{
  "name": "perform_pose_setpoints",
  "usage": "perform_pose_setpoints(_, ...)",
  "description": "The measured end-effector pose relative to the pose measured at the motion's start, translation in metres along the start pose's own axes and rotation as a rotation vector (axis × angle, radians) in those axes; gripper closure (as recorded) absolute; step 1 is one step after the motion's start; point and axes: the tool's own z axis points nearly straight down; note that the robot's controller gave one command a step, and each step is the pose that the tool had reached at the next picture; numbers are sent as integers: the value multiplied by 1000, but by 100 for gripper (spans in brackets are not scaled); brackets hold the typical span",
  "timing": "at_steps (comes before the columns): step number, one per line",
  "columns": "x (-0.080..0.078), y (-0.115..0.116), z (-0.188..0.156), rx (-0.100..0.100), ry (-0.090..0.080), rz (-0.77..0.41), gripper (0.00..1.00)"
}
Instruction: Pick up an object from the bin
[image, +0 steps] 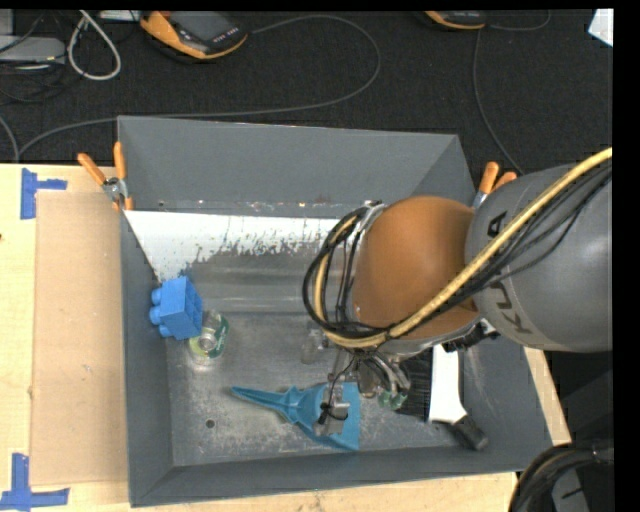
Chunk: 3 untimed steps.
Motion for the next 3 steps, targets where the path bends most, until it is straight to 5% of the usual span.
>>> perform_pose_setpoints(1,0,0,0,0,0,0,0)
perform_pose_setpoints(2,2,5,61,1,9,54,0)
perform_pose_setpoints(3,-7,-25,54,0,-4,46,0)
